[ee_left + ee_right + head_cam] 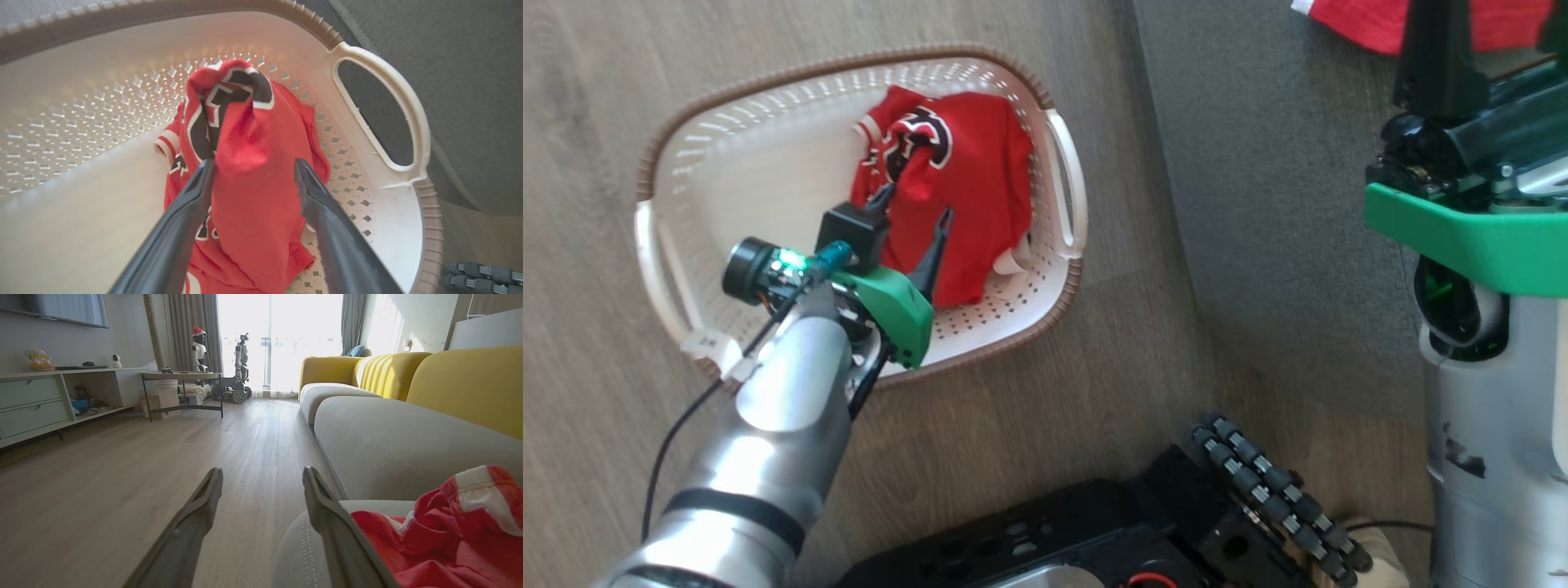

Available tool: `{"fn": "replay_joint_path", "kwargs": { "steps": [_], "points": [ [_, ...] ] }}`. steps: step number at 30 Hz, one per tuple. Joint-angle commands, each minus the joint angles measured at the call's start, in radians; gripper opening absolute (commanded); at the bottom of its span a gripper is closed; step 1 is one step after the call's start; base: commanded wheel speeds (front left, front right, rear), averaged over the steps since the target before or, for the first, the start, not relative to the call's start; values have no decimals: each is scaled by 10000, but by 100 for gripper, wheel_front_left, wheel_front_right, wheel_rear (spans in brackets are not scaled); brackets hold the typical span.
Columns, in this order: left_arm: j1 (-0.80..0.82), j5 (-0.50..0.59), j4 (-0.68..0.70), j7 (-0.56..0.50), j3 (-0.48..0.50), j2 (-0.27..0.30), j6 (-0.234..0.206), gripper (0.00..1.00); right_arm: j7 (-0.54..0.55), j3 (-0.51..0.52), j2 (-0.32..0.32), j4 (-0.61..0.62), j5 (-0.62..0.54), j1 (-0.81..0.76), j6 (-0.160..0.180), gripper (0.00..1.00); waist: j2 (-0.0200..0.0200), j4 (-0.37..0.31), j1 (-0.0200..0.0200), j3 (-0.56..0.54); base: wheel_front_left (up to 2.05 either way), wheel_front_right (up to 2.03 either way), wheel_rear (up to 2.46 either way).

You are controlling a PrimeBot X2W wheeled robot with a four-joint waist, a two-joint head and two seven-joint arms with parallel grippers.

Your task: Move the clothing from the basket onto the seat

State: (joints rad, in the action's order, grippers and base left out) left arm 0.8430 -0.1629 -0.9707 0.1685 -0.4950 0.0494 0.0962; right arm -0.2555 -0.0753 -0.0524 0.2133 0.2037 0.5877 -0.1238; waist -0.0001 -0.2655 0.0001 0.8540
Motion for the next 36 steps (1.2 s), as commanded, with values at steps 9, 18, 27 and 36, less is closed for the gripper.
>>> {"fn": "replay_joint_path", "kwargs": {
  "steps": [9, 18, 27, 36],
  "points": [
    [738, -182, -1323, 176, 312, 304, -223, 100, -63, -316, 22, 876, 223, -94, -69, 100, 1, -497, -1, 617, 0, 0, 0],
    [947, -307, -1852, 403, -123, 93, 51, 0, -63, -377, 22, 800, 194, -132, -69, 100, 1, -474, -1, 531, 0, 0, 0],
    [494, -791, -1529, 765, -659, 14, 210, 0, -63, -319, 22, 296, 6, -367, -69, 100, 1, -80, -1, -550, 0, 0, 0],
    [-403, -1420, -507, 902, -1449, 10, 210, 0, -63, -139, 22, -654, -430, -1184, -69, 100, 1, 748, -1, -2480, 0, 0, 0]
  ]
}}
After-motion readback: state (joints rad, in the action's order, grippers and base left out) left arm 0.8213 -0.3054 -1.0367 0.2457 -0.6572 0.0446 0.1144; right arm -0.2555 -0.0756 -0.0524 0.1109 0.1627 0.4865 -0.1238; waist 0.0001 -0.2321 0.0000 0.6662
